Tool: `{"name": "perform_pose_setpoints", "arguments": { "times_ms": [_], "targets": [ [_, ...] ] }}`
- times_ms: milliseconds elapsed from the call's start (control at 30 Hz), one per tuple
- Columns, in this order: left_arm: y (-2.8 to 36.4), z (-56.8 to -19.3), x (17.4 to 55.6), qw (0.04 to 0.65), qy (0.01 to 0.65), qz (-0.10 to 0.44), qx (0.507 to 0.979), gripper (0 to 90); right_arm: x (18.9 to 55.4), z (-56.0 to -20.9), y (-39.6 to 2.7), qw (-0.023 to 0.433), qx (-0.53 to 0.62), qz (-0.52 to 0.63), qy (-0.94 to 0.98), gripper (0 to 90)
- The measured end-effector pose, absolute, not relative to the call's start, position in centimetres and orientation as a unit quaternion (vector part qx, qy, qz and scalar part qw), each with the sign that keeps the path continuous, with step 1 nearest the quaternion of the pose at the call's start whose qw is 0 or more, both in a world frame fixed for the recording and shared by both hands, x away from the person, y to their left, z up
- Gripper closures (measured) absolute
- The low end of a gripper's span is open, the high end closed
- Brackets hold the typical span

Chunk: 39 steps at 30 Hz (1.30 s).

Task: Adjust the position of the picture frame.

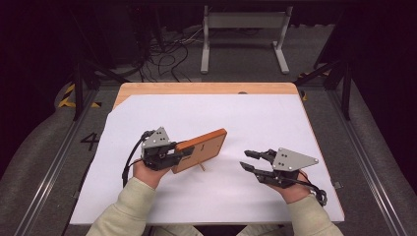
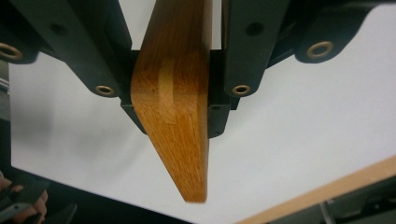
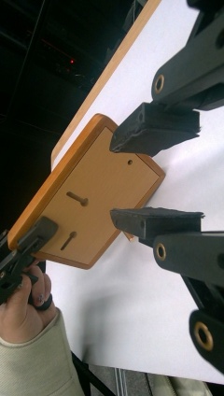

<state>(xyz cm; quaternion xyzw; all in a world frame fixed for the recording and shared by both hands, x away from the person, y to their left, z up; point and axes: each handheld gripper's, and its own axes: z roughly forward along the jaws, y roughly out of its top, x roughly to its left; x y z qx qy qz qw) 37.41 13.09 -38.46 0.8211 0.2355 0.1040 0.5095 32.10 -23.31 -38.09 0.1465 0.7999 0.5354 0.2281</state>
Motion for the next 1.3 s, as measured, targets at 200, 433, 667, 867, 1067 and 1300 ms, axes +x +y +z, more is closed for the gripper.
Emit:
{"name": "perform_pose_setpoints", "arguments": {
  "times_ms": [200,433,667,867,1067,1300],
  "targets": [
    [13.1,-38.9,36.9,0.470,0.231,0.074,0.849,70.5,32.3,-38.1,-23.3,0.228,0.148,0.535,0.800,59.8],
    [11.5,-39.9,36.3,0.413,0.226,0.055,0.880,69.5,32.7,-38.2,-23.3,0.226,0.151,0.537,0.799,58.3],
    [10.9,-39.8,35.8,0.402,0.214,0.029,0.890,62.4,32.8,-38.2,-23.3,0.225,0.153,0.536,0.799,58.0],
    [9.9,-39.6,34.9,0.385,0.185,0.018,0.904,49.4,32.8,-38.2,-23.4,0.226,0.154,0.536,0.799,57.7],
    [9.7,-39.6,34.7,0.379,0.179,0.001,0.908,44.9,32.8,-38.2,-23.3,0.225,0.153,0.536,0.799,56.5],
    [10.7,-38.8,35.1,0.434,0.168,-0.045,0.884,28.5,32.8,-38.2,-23.3,0.224,0.155,0.538,0.798,55.3]
  ]
}}
